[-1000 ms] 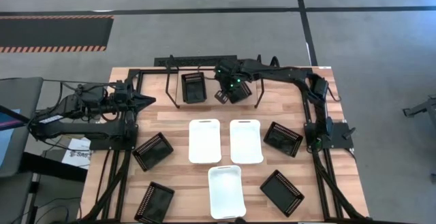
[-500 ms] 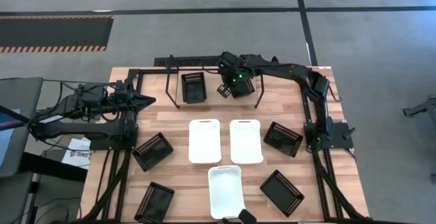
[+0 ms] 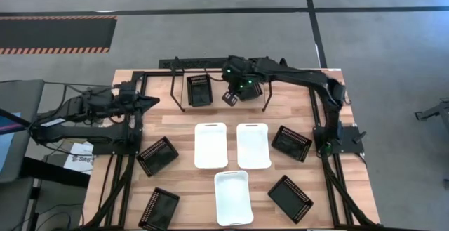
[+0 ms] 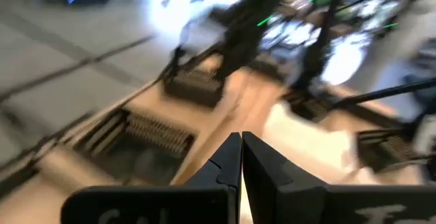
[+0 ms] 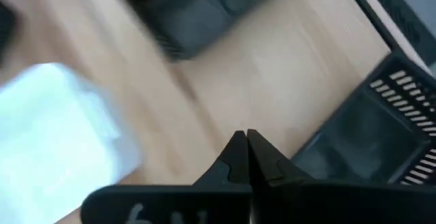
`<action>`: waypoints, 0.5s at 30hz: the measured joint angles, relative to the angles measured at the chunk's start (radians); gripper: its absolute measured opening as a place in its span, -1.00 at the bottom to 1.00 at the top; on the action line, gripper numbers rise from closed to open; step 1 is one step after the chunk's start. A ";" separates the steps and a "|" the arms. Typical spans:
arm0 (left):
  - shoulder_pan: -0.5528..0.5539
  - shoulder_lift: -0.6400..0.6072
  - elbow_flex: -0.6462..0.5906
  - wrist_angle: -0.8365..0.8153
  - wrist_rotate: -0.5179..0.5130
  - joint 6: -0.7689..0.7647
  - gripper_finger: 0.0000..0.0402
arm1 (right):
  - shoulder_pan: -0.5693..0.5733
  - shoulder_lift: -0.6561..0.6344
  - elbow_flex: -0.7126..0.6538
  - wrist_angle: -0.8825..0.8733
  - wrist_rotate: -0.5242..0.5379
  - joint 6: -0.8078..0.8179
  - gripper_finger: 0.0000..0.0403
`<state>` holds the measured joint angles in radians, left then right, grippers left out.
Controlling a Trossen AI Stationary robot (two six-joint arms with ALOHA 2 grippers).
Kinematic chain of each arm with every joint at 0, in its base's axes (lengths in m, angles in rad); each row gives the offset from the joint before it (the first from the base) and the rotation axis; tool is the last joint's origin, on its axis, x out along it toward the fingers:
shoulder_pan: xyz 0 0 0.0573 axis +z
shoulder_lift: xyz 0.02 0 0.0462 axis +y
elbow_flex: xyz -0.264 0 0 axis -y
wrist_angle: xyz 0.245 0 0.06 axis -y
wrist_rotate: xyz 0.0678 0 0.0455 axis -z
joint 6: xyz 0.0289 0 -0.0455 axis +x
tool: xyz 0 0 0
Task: Stack baskets on shelf by color
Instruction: Adjust the black bins
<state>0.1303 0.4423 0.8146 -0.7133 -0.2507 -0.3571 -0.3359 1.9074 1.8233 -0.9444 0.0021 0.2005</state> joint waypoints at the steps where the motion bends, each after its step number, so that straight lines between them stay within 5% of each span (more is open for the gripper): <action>1: 0.000 0.011 0.000 -0.033 -0.012 -0.031 -1.00 | 0.016 -0.023 0.010 -0.007 0.000 0.000 -1.00; 9: -0.029 0.180 0.000 -0.122 0.034 -0.058 -1.00 | 0.112 -0.197 0.034 0.025 0.039 0.021 -1.00; 15: -0.055 0.231 -0.001 -0.085 0.038 -0.047 -1.00 | 0.101 -0.127 0.034 0.054 0.061 0.035 -1.00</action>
<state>0.0754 0.6735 0.8139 -0.7979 -0.2125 -0.4046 -0.2354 1.7803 1.8576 -0.8908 0.0628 0.2356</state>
